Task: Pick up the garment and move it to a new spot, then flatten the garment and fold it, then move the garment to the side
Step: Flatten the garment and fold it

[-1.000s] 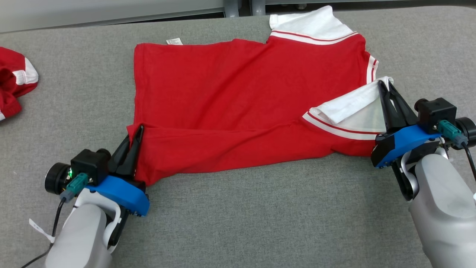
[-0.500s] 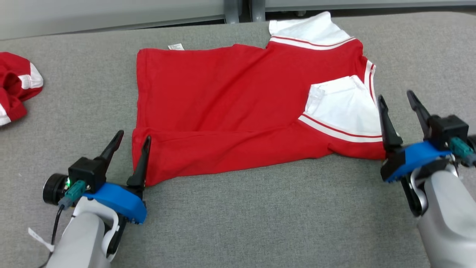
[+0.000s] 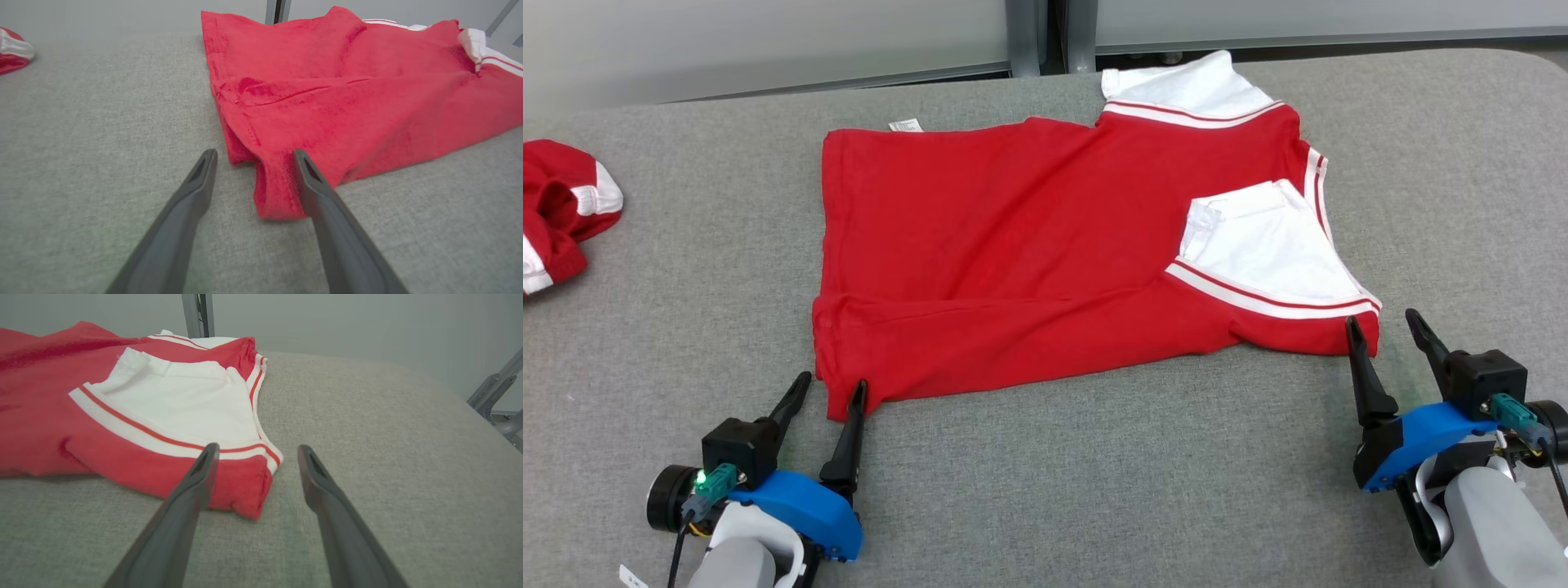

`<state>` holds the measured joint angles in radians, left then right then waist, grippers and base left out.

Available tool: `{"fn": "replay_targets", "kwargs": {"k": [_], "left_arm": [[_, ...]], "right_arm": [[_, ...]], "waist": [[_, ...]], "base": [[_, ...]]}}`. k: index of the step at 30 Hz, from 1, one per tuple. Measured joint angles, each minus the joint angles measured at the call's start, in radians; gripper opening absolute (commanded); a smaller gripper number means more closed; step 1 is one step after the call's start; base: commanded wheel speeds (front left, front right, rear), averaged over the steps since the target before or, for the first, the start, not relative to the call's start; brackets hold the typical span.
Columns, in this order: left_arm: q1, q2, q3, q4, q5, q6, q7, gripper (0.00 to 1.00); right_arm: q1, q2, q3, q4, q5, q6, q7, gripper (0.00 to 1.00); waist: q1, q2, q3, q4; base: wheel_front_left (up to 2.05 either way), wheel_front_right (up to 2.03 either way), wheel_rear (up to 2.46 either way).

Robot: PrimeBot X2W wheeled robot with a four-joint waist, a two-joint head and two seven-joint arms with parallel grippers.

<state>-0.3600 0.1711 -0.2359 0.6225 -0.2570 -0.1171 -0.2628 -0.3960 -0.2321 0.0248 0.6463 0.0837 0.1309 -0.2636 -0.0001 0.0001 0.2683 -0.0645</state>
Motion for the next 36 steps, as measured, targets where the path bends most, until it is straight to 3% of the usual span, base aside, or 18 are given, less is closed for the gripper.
{"fn": "replay_targets", "kwargs": {"k": [12, 13, 14, 15, 23, 36], "left_arm": [[-0.046, -0.018, -0.017, 0.090, -0.024, -0.008, -0.009, 1.00], [-0.051, -0.020, -0.020, 0.099, -0.030, -0.008, -0.009, 0.49], [-0.055, -0.021, -0.025, 0.107, -0.035, -0.009, -0.011, 0.11], [-0.061, -0.022, -0.030, 0.115, -0.043, -0.009, -0.011, 0.00], [-0.057, -0.011, -0.033, 0.119, -0.072, -0.009, -0.003, 0.00], [0.187, 0.007, 0.007, -0.026, -0.085, 0.022, -0.002, 0.00]], "right_arm": [[-0.041, 0.022, 0.002, 0.125, -0.004, 0.000, -0.001, 1.00], [-0.047, 0.023, 0.005, 0.131, 0.000, 0.000, -0.001, 0.53], [-0.053, 0.025, 0.012, 0.137, 0.006, 0.000, -0.001, 0.00], [-0.057, 0.027, 0.021, 0.142, 0.010, 0.000, -0.001, 0.00], [-0.037, 0.026, 0.029, 0.111, 0.041, 0.000, -0.001, 0.00], [0.205, 0.021, 0.057, -0.051, 0.081, 0.000, 0.000, 0.00]], "waist": [[-0.0001, 0.0000, 0.032, 0.003], [-0.0001, 0.0000, 0.034, 0.003], [-0.0001, 0.0000, 0.034, 0.003], [-0.0001, 0.0000, 0.033, 0.002], [0.0000, 0.0000, -0.001, -0.006], [0.0000, 0.0000, -0.134, -0.020]], "base": [[0.00, 0.00, 0.00], [0.00, 0.00, 0.00], [0.00, 0.00, 0.00], [0.00, 0.00, 0.00], [0.00, 0.00, 0.00], [0.00, 0.00, 0.00]]}}
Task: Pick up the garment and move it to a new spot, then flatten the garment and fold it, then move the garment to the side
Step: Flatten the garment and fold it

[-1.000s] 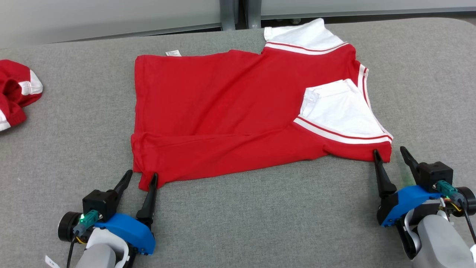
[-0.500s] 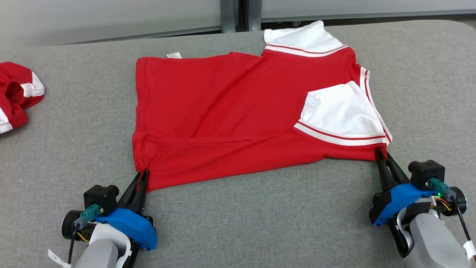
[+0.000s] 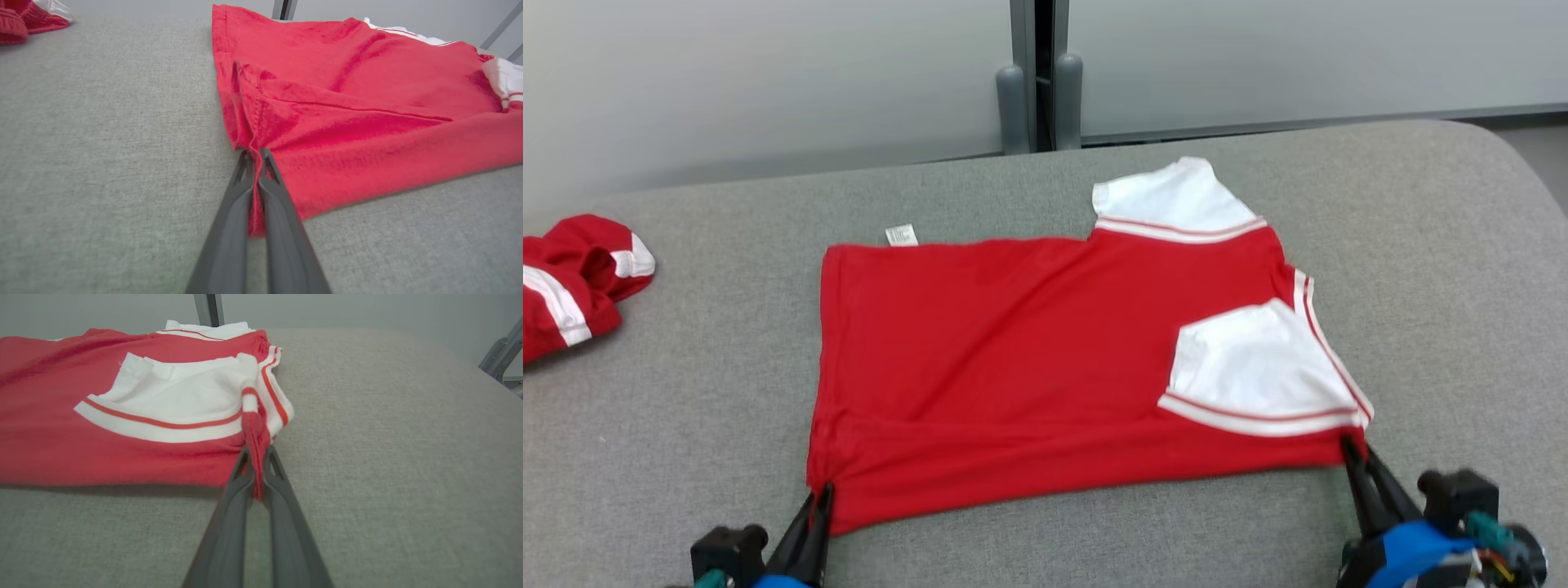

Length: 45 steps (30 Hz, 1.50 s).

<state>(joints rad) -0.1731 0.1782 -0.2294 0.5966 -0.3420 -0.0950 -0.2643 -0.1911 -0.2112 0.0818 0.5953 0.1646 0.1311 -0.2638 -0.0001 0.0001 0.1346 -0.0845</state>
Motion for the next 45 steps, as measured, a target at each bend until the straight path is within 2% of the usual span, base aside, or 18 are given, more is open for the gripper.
{"fn": "replay_targets", "kwargs": {"k": [9, 18, 19, 20, 22, 30, 42, 45], "left_arm": [[0.155, 0.006, 0.006, -0.084, -0.025, 0.032, 0.015, 0.00], [0.231, 0.008, -0.001, -0.143, -0.041, 0.050, 0.043, 0.00], [0.232, 0.007, -0.002, -0.143, -0.043, 0.049, 0.044, 0.00], [0.232, 0.007, -0.003, -0.144, -0.044, 0.049, 0.043, 0.04], [0.230, 0.008, -0.006, -0.147, -0.036, 0.049, 0.034, 1.00], [0.177, 0.010, 0.014, -0.162, -0.008, 0.059, 0.006, 1.00], [0.091, -0.033, 0.118, -0.345, 0.101, 0.068, 0.002, 1.00], [0.068, -0.049, 0.159, -0.378, 0.126, 0.066, 0.002, 1.00]], "right_arm": [[0.216, 0.011, -0.022, -0.147, 0.031, 0.000, 0.038, 0.00], [0.306, 0.021, -0.053, -0.255, 0.031, 0.000, 0.110, 0.00], [0.312, 0.024, -0.057, -0.258, 0.029, 0.000, 0.116, 0.37], [0.314, 0.024, -0.058, -0.260, 0.021, 0.000, 0.123, 1.00], [0.314, 0.022, -0.067, -0.268, 0.005, 0.000, 0.123, 1.00], [0.265, 0.019, -0.097, -0.307, -0.040, 0.000, 0.085, 1.00], [0.120, 0.085, -0.075, -0.342, -0.091, 0.000, 0.003, 1.00], [0.089, 0.099, -0.075, -0.391, -0.091, 0.000, 0.002, 1.00]], "waist": [[0.0000, 0.0000, -0.056, -0.007], [0.0000, 0.0000, -0.075, -0.005], [-0.0001, -0.0001, -0.077, -0.004], [0.0000, 0.0000, -0.079, -0.002], [-0.0001, 0.0000, -0.085, 0.000], [0.0000, 0.0000, -0.109, 0.009], [0.0001, 0.0000, -0.098, 0.019], [0.0001, 0.0000, -0.083, 0.020]], "base": [[0.00, 0.00, 0.00], [0.00, 0.00, 0.00], [0.00, 0.00, 0.00], [0.00, 0.00, 0.00], [0.00, 0.00, 0.00], [0.00, 0.00, 0.00], [0.00, 0.00, 0.00], [0.00, 0.00, 0.00]]}}
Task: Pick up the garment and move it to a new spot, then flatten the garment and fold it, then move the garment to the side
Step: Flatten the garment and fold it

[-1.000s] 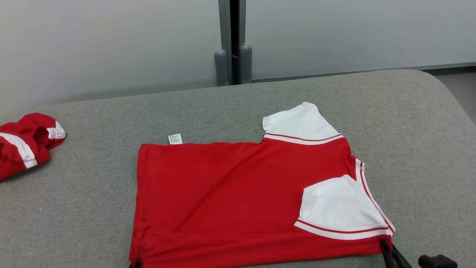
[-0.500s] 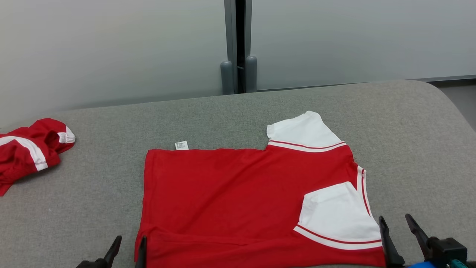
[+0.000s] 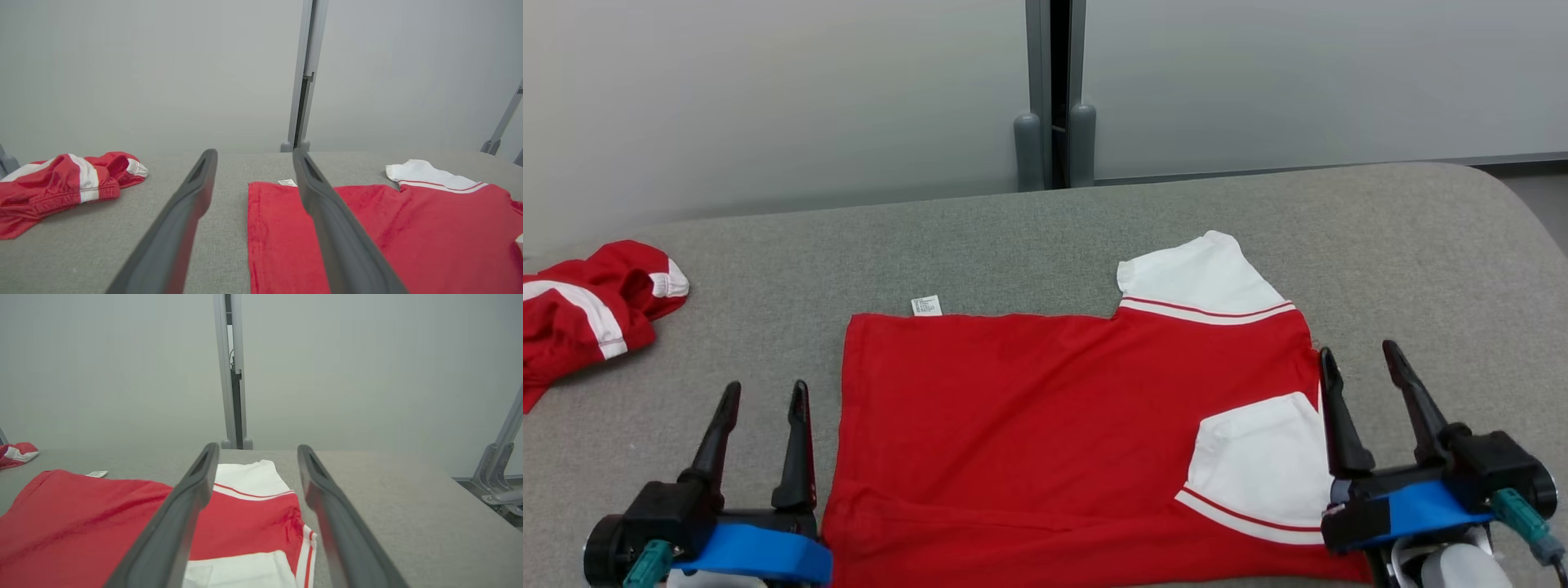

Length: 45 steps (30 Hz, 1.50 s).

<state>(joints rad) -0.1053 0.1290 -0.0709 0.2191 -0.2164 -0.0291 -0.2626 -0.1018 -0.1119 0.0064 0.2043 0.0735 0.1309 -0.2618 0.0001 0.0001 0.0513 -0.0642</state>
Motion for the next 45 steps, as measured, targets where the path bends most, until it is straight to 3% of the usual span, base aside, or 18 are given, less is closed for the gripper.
{"fn": "replay_targets", "kwargs": {"k": [12, 20, 27, 35, 45], "left_arm": [[-0.054, -0.048, 0.111, -0.007, 0.064, -0.035, 0.000, 1.00], [-0.177, -0.031, 0.114, 0.071, 0.075, -0.080, 0.000, 1.00], [-0.449, 0.061, -0.003, 0.252, 0.039, -0.098, 0.026, 1.00], [-0.667, 0.166, -0.225, 0.439, -0.093, -0.099, 0.149, 1.00], [-0.799, 0.220, -0.440, 0.572, -0.271, -0.099, 0.356, 1.00]], "right_arm": [[-0.053, 0.042, -0.019, -0.029, 0.003, 0.000, -0.001, 1.00], [-0.159, 0.010, -0.025, 0.023, -0.012, 0.000, -0.002, 1.00], [-0.385, -0.049, -0.004, 0.121, -0.031, 0.000, -0.002, 1.00], [-0.598, -0.082, 0.053, 0.360, -0.043, 0.000, 0.002, 1.00], [-0.738, -0.103, 0.091, 0.551, -0.029, 0.000, 0.001, 1.00]], "waist": [[0.0000, 0.0000, 0.040, 0.004], [0.0000, 0.0000, 0.078, 0.003], [0.0001, 0.0000, 0.154, 0.003], [0.0002, 0.0000, 0.243, -0.016], [0.0001, 0.0000, 0.318, -0.033]], "base": [[0.00, 0.00, 0.00], [0.00, 0.00, 0.00], [0.00, 0.00, 0.00], [0.00, 0.00, 0.00], [0.00, 0.00, 0.00]]}}
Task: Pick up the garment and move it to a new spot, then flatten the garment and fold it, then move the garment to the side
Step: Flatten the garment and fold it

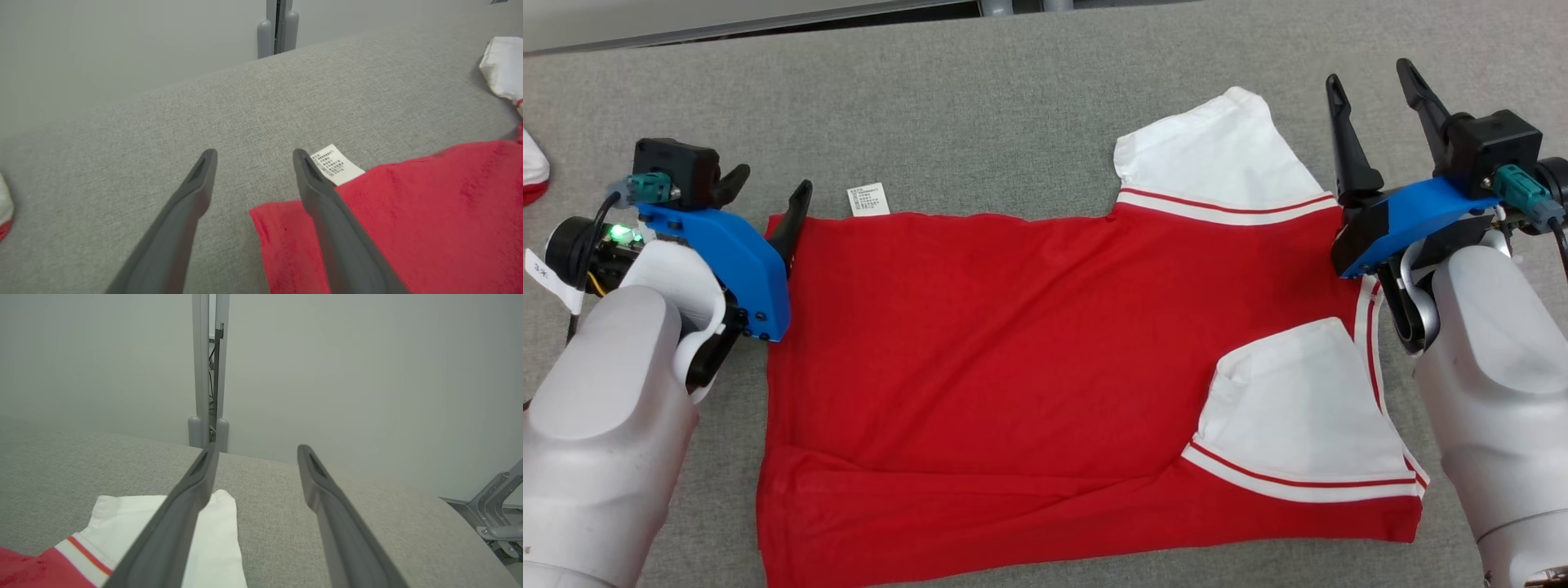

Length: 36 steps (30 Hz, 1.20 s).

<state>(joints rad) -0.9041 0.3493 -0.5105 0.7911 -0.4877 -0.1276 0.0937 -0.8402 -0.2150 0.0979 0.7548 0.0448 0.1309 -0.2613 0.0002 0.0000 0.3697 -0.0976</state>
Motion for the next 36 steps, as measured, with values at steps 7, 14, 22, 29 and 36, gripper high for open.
{"fn": "replay_targets", "kwargs": {"k": [7, 14, 22, 29, 36], "left_arm": [[-0.023, 0.022, -0.101, 0.017, -0.127, 0.000, 0.126, 1.00], [-0.047, 0.039, -0.173, 0.010, -0.221, 0.000, 0.233, 1.00], [-0.075, 0.050, -0.226, 0.003, -0.263, 0.000, 0.242, 0.00], [-0.100, 0.048, -0.273, -0.017, -0.265, 0.000, 0.197, 0.00], [-0.133, 0.030, -0.311, -0.063, -0.259, 0.000, 0.162, 0.00]], "right_arm": [[-0.022, -0.003, 0.014, 0.053, 0.011, 0.000, -0.002, 1.00], [-0.023, -0.006, 0.016, 0.067, 0.015, 0.000, -0.002, 1.00], [-0.034, -0.010, 0.027, 0.088, 0.015, 0.000, -0.002, 1.00], [-0.089, -0.037, 0.064, 0.154, 0.011, 0.000, -0.001, 1.00], [-0.205, -0.063, 0.125, 0.251, 0.017, 0.000, 0.082, 1.00]], "waist": [[0.0000, 0.0000, 0.024, 0.001], [-0.0001, 0.0000, 0.029, 0.001], [-0.0002, 0.0000, 0.040, 0.005], [-0.0001, 0.0000, 0.058, 0.034], [-0.0001, 0.0000, 0.100, 0.075]], "base": [[0.00, 0.00, 0.00], [0.00, 0.00, 0.00], [0.00, 0.00, 0.00], [0.00, 0.00, 0.00], [0.00, 0.00, 0.00]]}}
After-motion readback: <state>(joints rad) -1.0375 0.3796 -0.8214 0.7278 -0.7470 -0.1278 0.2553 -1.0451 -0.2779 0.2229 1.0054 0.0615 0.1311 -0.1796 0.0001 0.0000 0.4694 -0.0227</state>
